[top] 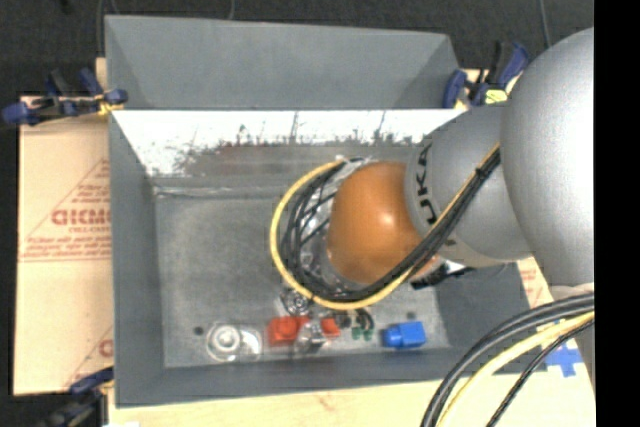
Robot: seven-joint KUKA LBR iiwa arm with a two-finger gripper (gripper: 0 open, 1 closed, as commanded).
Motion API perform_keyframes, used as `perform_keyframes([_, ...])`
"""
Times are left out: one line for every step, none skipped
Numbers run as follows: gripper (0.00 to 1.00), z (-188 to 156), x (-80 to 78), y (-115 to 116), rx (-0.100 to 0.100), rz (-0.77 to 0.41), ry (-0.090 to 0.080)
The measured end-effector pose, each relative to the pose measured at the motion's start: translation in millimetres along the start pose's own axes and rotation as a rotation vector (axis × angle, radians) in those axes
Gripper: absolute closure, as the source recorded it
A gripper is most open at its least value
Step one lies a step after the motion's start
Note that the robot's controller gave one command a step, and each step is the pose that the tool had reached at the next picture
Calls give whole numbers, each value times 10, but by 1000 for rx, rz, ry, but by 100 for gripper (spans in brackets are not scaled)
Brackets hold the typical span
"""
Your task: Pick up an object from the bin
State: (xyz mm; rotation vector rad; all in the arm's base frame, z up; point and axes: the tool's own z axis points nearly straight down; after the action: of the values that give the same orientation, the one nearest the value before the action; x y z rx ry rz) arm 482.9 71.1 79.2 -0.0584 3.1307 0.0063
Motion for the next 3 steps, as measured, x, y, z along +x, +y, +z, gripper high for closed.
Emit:
perform_keyframes([0,-8,-14,5,1,2,5])
perform_keyframes([0,32,-7,-97,-5,120,-1])
perform_keyframes([100,22,-14,-103,-5,123,-3])
